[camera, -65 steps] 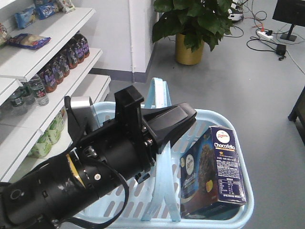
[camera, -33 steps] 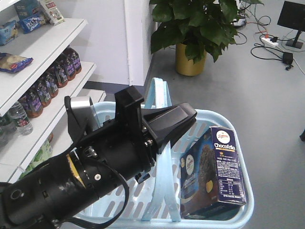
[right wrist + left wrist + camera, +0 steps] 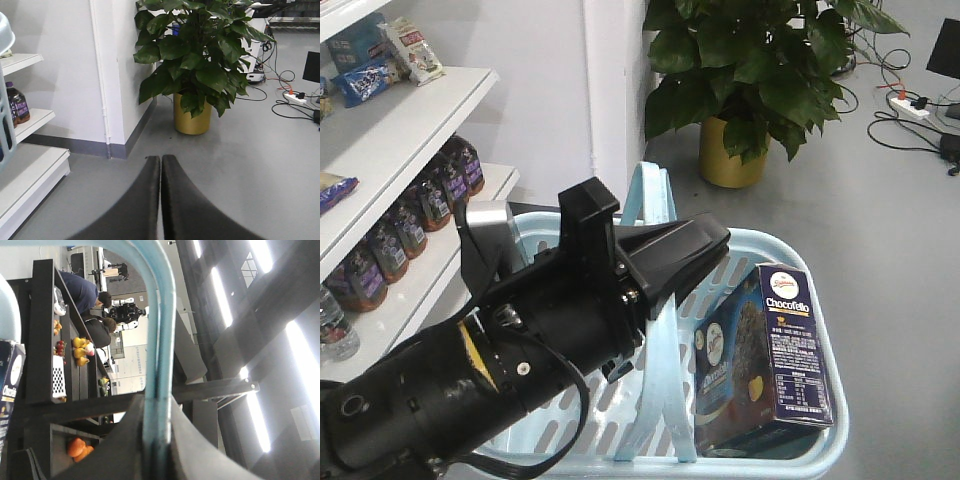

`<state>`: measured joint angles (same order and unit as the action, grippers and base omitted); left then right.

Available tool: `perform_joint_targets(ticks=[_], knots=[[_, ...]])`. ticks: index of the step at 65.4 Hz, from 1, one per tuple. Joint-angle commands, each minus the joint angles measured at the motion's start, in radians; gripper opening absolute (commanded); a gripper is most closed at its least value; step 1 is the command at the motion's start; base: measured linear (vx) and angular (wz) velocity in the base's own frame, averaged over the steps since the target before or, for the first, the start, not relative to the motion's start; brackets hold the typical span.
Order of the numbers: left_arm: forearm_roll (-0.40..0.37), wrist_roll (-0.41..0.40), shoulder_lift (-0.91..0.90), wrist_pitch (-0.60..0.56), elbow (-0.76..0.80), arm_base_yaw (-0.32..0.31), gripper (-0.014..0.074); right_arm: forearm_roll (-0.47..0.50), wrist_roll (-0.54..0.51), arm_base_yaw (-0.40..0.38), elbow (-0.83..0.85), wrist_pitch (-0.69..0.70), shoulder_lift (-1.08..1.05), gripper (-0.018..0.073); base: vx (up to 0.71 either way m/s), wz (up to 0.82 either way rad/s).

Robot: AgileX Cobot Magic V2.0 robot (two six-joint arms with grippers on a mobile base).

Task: Left arm holds basket, right arm returns cookies
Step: 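Drive with the basket held in the left gripper toward the snack shelf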

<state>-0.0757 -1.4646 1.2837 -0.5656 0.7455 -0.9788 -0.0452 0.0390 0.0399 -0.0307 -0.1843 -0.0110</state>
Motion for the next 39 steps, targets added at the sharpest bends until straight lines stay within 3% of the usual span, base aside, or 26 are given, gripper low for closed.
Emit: perform_joint_targets(ticks=[1,39], knots=[[0.008,0.004,-0.037,-0.120,0.033,-0.004,-0.0006,-0.009,0.000,0.000,0.000,0.076,-0.011,-0.0008,0.44,-0.01],[0.008,0.004,-0.037,-0.117,0.033,-0.004,-0.0006,-0.009,0.000,0.000,0.000,0.076,-0.011,-0.0008,0.38,0.06]])
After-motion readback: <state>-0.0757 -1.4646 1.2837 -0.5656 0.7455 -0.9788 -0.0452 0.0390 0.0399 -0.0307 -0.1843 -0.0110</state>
